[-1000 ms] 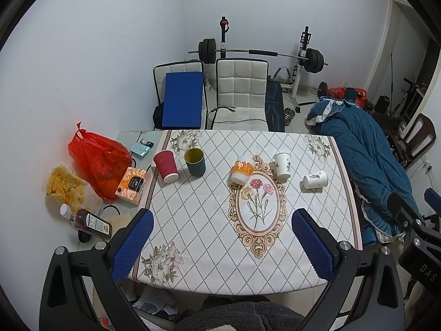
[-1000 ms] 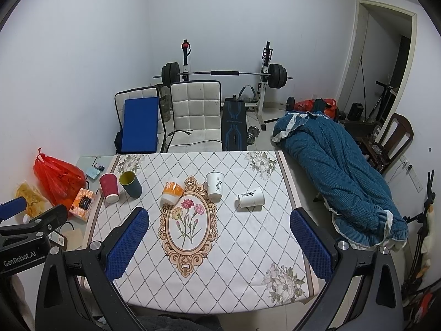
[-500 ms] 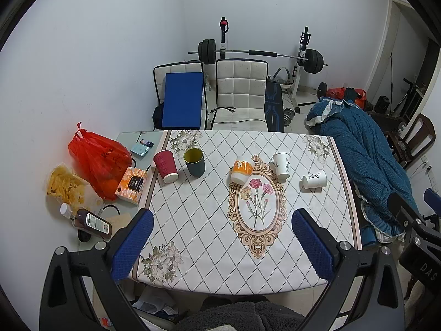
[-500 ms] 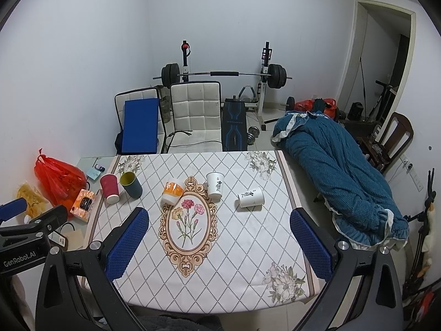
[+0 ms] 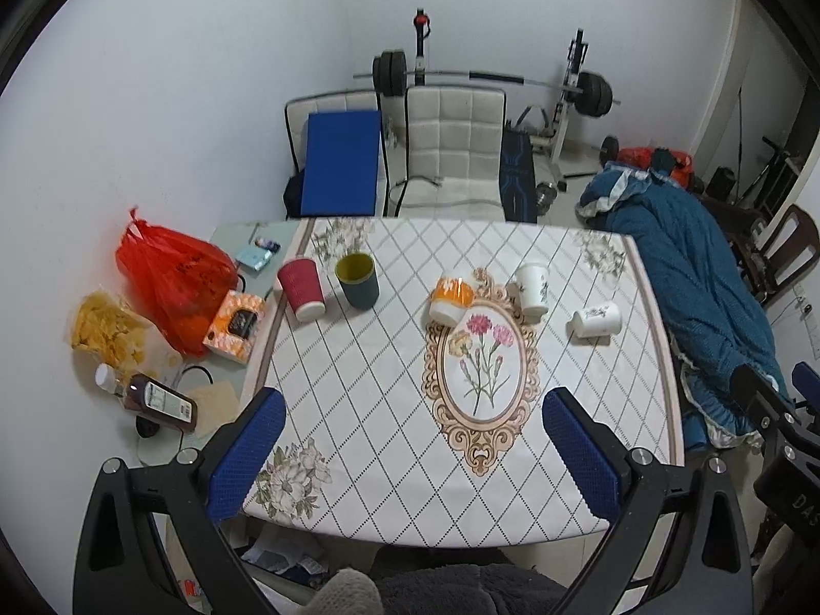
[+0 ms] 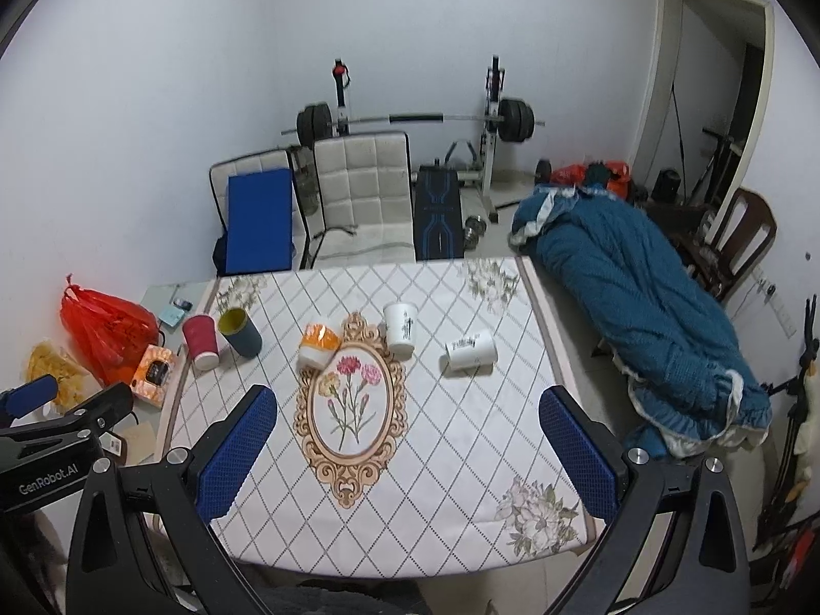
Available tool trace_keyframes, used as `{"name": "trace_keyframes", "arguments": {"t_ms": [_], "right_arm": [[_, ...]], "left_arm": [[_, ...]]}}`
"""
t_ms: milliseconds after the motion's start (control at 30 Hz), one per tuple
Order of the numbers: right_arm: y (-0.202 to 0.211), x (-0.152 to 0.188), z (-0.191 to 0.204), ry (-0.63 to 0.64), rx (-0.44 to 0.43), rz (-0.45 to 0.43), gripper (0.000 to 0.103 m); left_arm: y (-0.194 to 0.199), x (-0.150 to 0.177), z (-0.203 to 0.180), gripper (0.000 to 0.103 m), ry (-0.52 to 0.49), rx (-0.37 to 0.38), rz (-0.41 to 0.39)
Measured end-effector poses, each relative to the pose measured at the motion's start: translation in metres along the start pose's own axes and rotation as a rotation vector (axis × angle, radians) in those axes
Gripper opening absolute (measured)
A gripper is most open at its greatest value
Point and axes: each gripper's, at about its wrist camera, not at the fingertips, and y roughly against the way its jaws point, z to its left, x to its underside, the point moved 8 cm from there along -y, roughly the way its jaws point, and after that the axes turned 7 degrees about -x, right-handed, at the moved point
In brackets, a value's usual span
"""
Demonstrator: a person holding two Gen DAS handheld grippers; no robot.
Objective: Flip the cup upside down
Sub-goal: 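Move the left tool toward the orange-and-white cup on the carnation print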
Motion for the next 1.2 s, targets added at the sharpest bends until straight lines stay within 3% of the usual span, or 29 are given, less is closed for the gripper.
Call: {"name": "trace_keyframes", "arguments": {"t_ms": [133, 500, 867, 1200], "right_arm": [[-0.041, 0.005, -0.016, -0.026, 0.002, 0.072, 0.103], [-0.202, 0.081, -0.070, -0.055, 0.027, 0.263, 0.103], [-0.333, 0.108, -0.080, -0.103, 0.059, 0.441, 0.103], [-0.415, 0.118, -0.081, -0.163, 0.098, 0.559, 0.103]], "left_arm": [[-0.041, 0.007, -0.011, 0.103, -0.015, -0.047, 0.050], [-0.162, 0.008, -0.033, 0.103, -0.055, -0.118, 0.184], [-0.279, -0.034, -0.062, 0.103, -0.143, -0.094, 0.287], [-0.377, -0.063, -0.099, 0.103, -0.260, -0.039, 0.392]]}}
